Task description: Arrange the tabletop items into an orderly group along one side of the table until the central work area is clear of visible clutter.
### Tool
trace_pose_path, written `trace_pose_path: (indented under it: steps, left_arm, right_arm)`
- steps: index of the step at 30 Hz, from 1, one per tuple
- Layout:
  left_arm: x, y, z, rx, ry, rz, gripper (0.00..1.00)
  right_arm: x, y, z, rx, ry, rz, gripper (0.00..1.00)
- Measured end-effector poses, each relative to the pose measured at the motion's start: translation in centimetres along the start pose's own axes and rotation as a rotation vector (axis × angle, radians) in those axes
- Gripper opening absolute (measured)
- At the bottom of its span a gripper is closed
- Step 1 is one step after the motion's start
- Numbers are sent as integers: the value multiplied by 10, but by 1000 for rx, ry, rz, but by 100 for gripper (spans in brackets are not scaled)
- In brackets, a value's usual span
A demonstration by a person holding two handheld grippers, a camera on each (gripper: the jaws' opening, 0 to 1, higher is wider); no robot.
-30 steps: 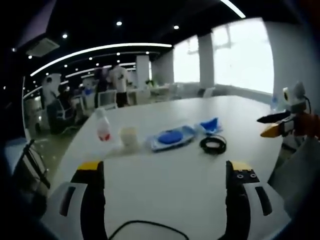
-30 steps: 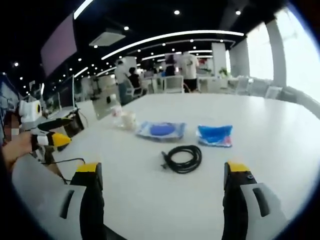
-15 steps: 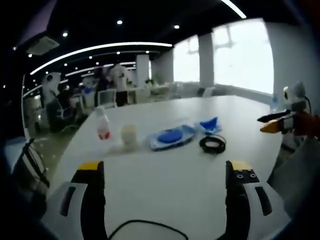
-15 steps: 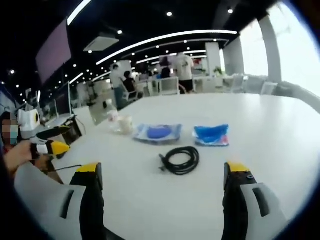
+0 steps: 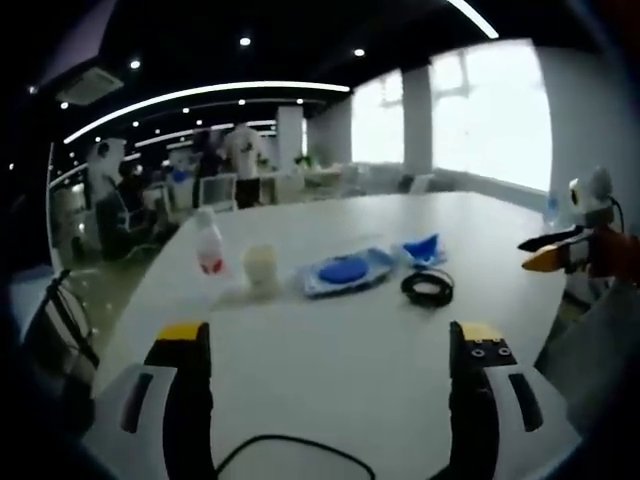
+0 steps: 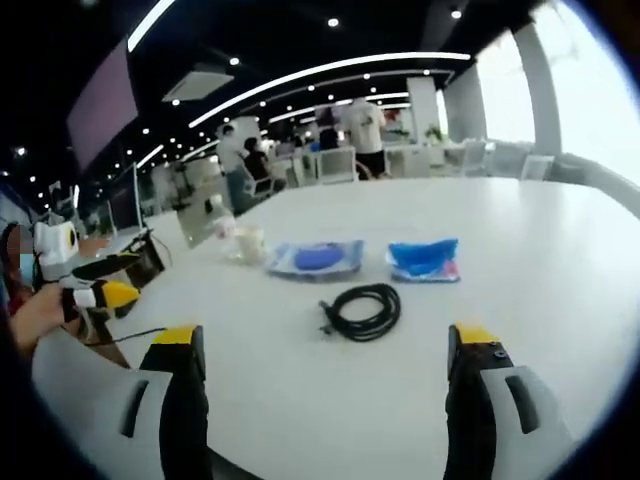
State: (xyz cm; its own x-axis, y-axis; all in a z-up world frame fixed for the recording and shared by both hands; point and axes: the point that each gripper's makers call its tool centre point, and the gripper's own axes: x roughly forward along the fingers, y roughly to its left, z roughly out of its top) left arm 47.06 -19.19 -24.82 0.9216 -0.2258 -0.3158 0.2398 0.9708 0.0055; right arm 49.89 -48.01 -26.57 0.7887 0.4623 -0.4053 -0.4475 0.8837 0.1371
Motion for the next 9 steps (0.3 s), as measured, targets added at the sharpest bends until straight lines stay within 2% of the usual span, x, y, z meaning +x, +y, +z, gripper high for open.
trace_pose_path:
  steps: [9]
  left_arm:
    - [0, -1, -1, -12, 4, -1, 96]
  right_arm:
    - [0, 1, 1, -23, -2, -1, 99]
